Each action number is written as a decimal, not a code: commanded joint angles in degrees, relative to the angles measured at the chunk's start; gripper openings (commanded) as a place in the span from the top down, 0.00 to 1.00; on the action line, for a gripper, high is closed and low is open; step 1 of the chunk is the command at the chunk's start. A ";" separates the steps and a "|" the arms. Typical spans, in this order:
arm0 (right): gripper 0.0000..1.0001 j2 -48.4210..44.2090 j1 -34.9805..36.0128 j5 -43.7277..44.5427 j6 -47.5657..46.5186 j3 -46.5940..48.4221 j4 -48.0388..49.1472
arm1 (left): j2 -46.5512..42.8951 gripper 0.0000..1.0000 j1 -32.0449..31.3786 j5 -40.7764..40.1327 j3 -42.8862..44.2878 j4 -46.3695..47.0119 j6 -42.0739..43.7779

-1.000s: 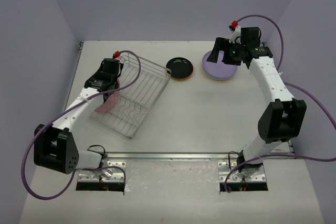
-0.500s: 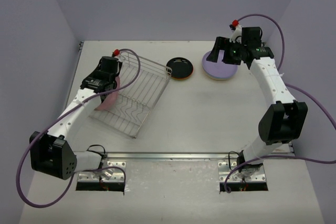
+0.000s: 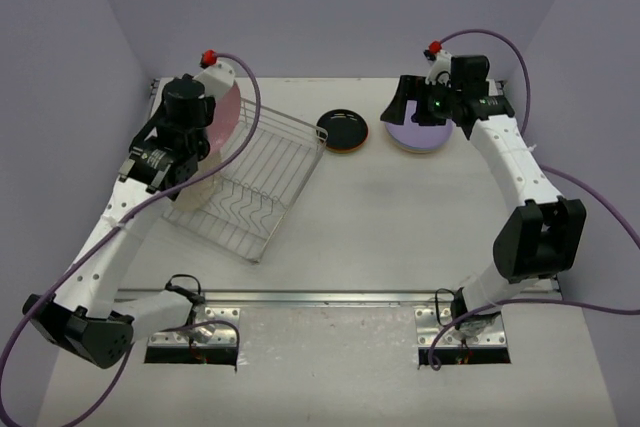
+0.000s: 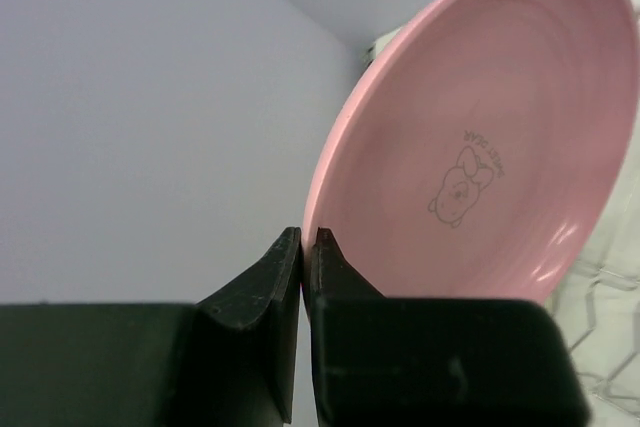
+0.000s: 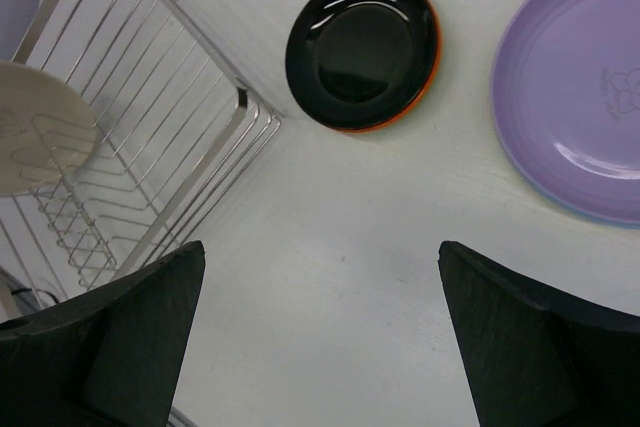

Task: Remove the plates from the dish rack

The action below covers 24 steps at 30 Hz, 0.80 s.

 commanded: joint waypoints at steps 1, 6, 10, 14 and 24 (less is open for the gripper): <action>0.01 -6.32 4.83 -5.46 -3.65 -1.31 7.25 | 2.22 1.00 -0.47 17.71 11.28 -12.96 -13.37; 0.01 -11.03 14.11 -4.60 -9.96 -2.75 8.82 | 4.34 1.00 -0.47 31.31 12.68 -19.16 -20.40; 0.01 -11.80 21.40 1.38 -12.06 -1.48 7.40 | 4.65 1.00 -0.47 39.71 12.03 -20.88 -21.62; 0.05 -9.58 25.21 6.32 -12.02 0.87 6.11 | 4.58 1.00 -0.47 47.83 11.08 -21.58 -22.57; 0.32 -3.52 31.16 12.33 -14.68 2.96 5.70 | 5.57 1.00 -0.47 56.43 10.94 -22.69 -23.35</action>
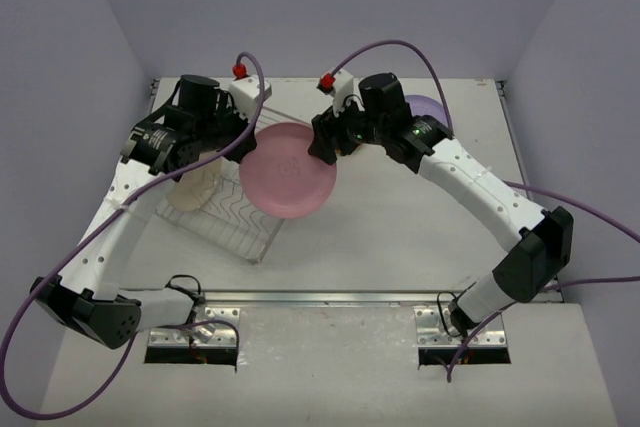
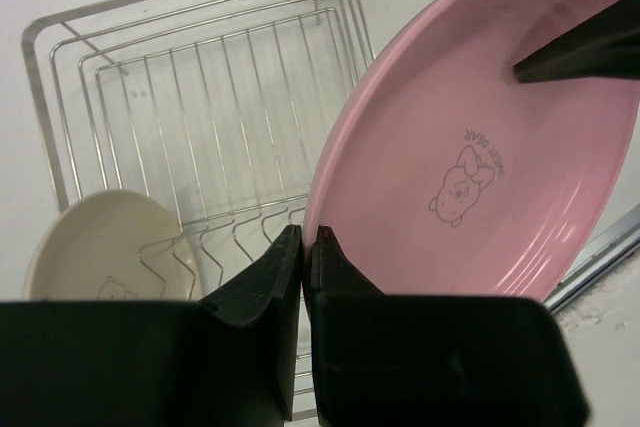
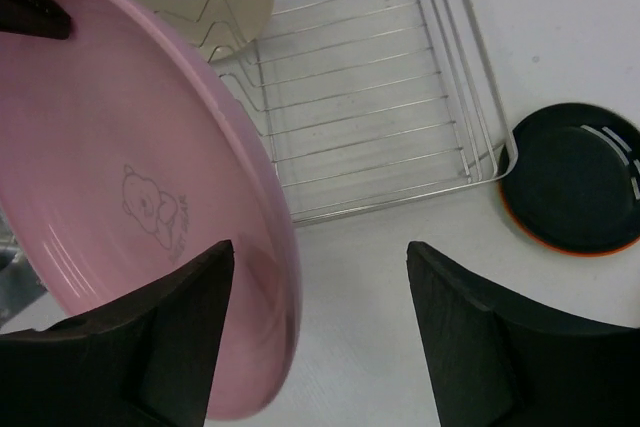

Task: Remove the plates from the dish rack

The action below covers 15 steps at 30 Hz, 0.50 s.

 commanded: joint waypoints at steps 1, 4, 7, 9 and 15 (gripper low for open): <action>0.44 1.28 1.34 3.89 -2.31 2.24 1.03 | -0.32 1.00 -0.40 6.75 0.58 1.46 -1.59; 0.78 1.26 1.34 4.34 -2.46 1.72 1.59 | -0.33 1.00 -0.31 6.46 0.40 1.39 -1.50; 1.00 -0.02 1.16 5.32 -2.84 0.17 2.25 | -0.49 0.98 -0.31 4.79 -0.74 1.86 -1.59; 1.00 -0.97 0.29 5.81 -2.84 -0.54 2.34 | -0.65 0.83 -0.31 3.67 -1.86 2.46 -1.88; 1.00 -1.63 -8.32 2.49 1.30 -1.16 1.93 | -1.58 0.00 -0.06 -1.66 -3.32 5.35 -3.12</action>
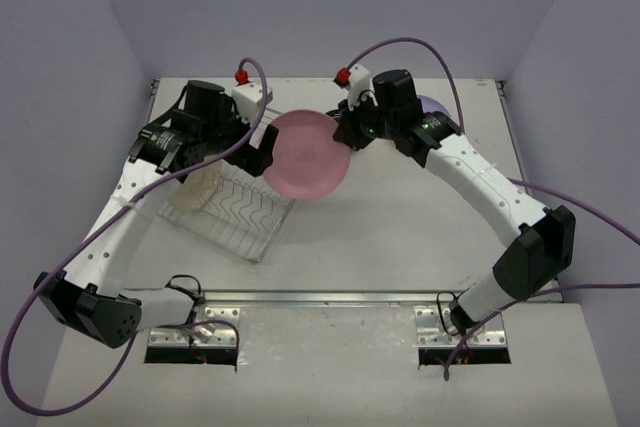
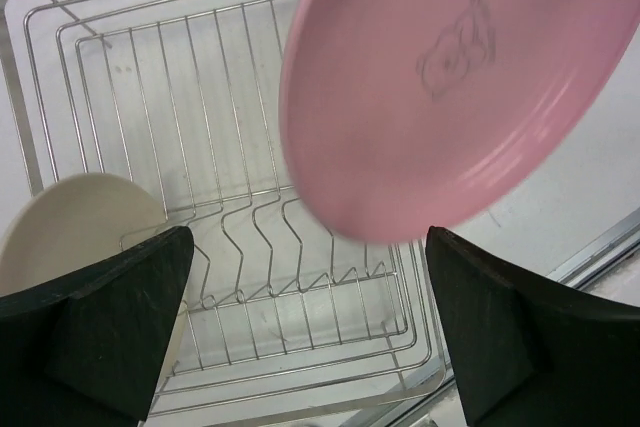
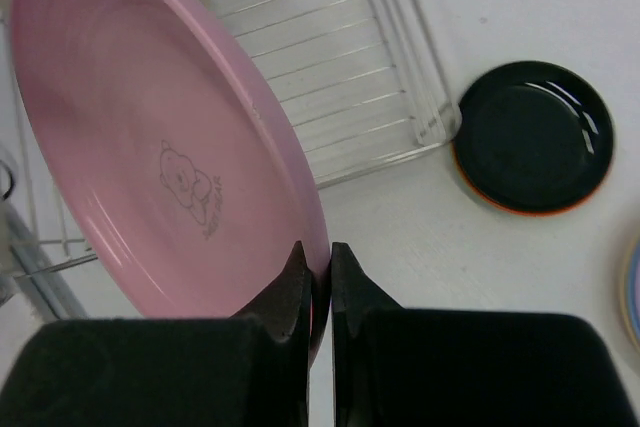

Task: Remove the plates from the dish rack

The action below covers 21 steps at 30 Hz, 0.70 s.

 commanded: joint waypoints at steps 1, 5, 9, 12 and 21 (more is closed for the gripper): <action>1.00 -1.96 -10.28 -0.44 3.36 0.08 2.74 | -2.08 0.00 0.26 -4.38 -0.06 4.50 -1.83; 1.00 2.45 -21.74 -1.80 6.16 1.98 2.06 | -3.09 0.00 1.23 -13.79 -1.37 7.85 -2.73; 1.00 10.42 -32.00 -3.01 11.09 7.54 1.00 | -3.50 0.00 2.28 -17.28 -2.52 9.71 -3.46; 1.00 15.58 -38.14 -4.42 14.16 11.62 -0.28 | -3.31 0.00 2.85 -17.91 -3.60 9.81 -3.89; 1.00 31.16 -44.48 -8.04 17.86 24.66 -4.51 | -3.72 0.00 4.45 -17.13 -6.92 9.59 -3.96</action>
